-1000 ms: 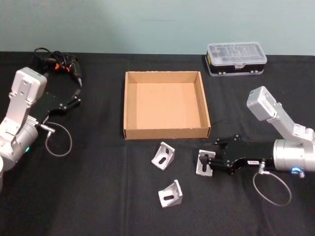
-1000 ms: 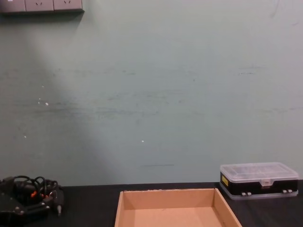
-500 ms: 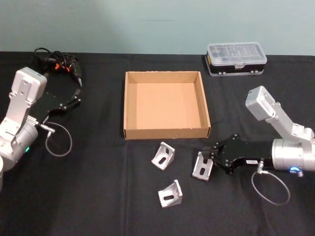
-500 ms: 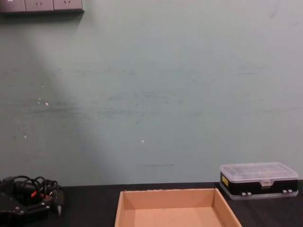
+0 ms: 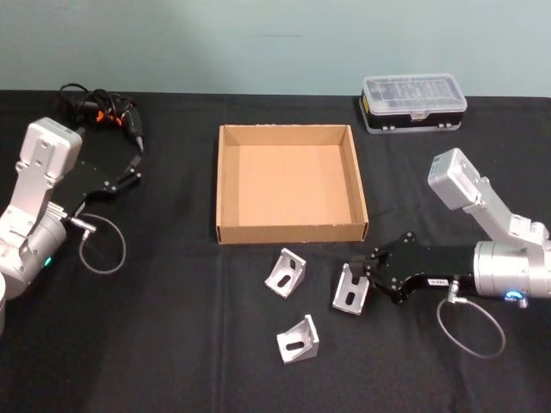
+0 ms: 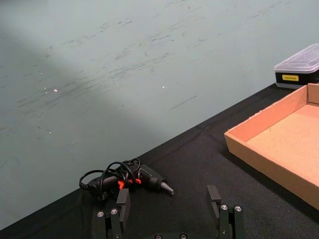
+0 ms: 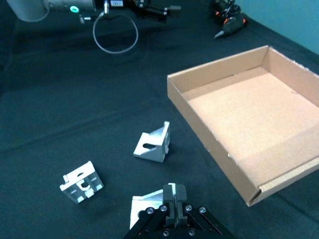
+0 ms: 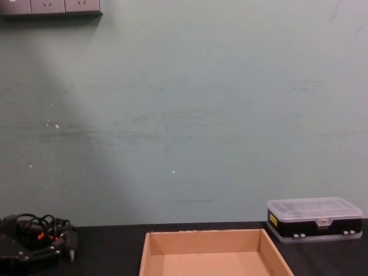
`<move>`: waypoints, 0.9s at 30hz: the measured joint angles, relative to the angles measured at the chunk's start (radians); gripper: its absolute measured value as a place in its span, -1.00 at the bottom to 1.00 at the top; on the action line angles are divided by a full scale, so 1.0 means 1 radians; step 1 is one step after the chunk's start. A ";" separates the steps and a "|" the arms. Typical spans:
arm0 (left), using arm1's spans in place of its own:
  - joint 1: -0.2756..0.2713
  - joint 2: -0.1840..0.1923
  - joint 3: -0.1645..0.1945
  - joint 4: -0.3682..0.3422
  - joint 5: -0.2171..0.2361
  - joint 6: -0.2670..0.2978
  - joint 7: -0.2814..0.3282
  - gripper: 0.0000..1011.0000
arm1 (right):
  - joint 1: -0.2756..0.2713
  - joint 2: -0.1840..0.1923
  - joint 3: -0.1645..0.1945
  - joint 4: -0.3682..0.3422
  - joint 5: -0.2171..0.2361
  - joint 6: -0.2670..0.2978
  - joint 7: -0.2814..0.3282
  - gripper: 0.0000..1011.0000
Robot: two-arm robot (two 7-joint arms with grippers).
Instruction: Use one hand to pick up the angle iron from the table and place it into the box.
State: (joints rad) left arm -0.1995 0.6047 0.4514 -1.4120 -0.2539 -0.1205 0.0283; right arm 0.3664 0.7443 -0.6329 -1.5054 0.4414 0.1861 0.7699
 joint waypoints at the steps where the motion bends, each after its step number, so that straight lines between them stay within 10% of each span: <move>1: 0.000 0.000 0.000 0.000 0.000 0.000 0.000 0.98 | 0.000 0.000 0.002 -0.002 0.002 0.000 0.000 -0.92; 16: 0.000 0.000 0.000 0.000 0.000 0.000 0.000 0.98 | 0.053 -0.013 0.044 -0.046 0.023 -0.028 -0.023 -0.92; 27: 0.000 0.000 0.000 0.000 0.000 0.000 0.000 0.98 | 0.170 -0.108 0.035 0.092 -0.030 -0.076 -0.043 -0.92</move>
State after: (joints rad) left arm -0.1995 0.6047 0.4514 -1.4120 -0.2539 -0.1206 0.0283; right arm 0.5360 0.6367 -0.5984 -1.4138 0.4111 0.1096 0.7265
